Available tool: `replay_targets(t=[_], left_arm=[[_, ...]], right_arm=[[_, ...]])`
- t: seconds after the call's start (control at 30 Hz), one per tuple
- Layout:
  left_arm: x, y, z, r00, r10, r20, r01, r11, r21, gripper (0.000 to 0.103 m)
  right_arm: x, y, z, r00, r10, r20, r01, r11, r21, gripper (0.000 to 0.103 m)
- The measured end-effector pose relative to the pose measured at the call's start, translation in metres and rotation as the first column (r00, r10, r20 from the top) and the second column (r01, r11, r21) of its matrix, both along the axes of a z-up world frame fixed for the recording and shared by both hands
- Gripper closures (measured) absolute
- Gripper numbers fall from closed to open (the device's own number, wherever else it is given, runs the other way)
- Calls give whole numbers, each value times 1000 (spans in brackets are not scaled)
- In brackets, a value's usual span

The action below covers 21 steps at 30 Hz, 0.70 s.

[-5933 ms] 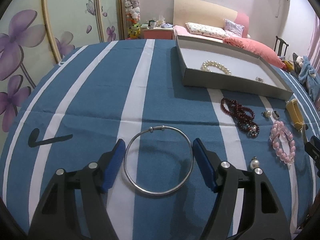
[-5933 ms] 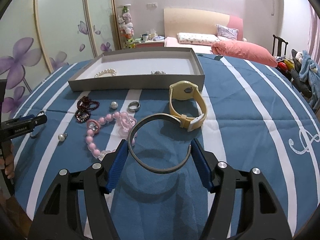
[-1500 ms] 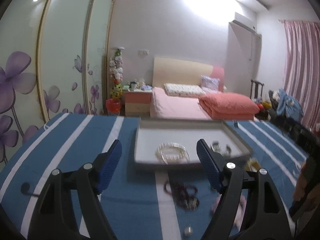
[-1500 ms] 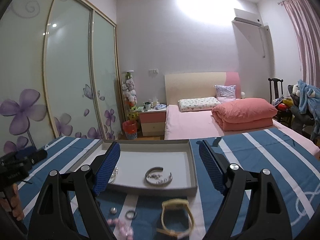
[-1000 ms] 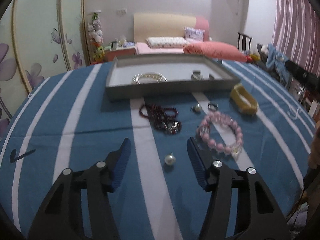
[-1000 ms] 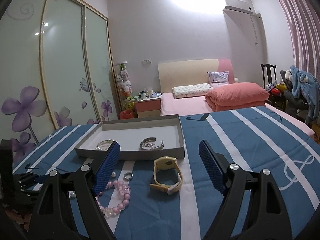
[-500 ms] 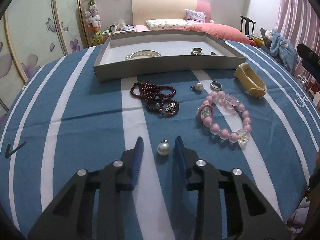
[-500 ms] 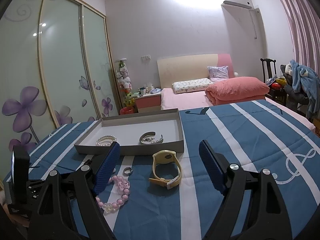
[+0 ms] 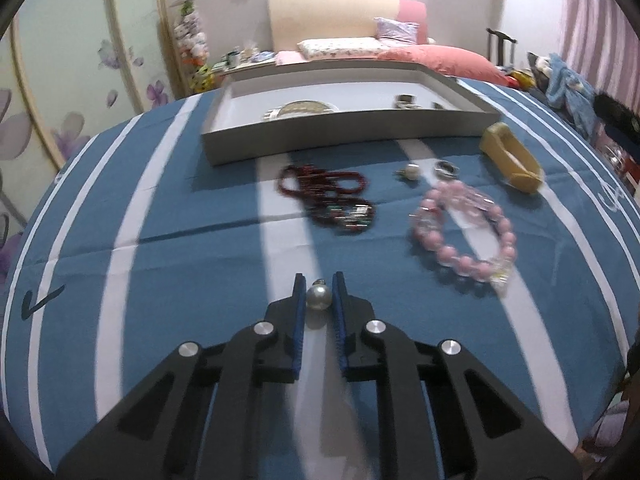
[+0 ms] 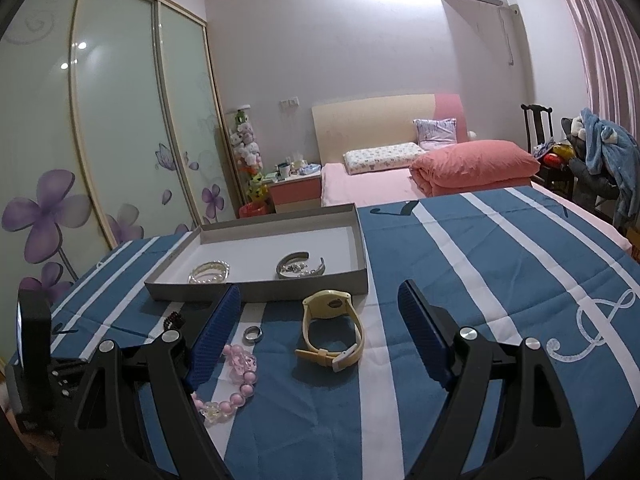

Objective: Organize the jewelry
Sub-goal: 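Hold the pearl earring in the left tool while the right tool grasps the yellow watch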

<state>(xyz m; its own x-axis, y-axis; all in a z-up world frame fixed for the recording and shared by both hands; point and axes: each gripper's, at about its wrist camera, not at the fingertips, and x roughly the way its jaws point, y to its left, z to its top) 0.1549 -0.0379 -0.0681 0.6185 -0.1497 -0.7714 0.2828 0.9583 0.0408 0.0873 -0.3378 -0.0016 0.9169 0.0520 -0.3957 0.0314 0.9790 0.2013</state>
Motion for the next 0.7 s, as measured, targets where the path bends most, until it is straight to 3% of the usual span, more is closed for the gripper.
replay_targets(t=[0.3,0.47,0.7], left_arm=[[33,54,4,986,162,-40,-163,987,-12,89],[39,64,4,983,179,-34,-180,984,-16,89],[40,65,4,984,175,-26,-176,984,-22,89]], right_arm=[[26,9,-16,988,19,-152,-24,999,-31,22],[55,17,-30,965,15,-263,-33,997,-64,23],[84,19,-42,935,-8,-354,-18,997,-69,23]])
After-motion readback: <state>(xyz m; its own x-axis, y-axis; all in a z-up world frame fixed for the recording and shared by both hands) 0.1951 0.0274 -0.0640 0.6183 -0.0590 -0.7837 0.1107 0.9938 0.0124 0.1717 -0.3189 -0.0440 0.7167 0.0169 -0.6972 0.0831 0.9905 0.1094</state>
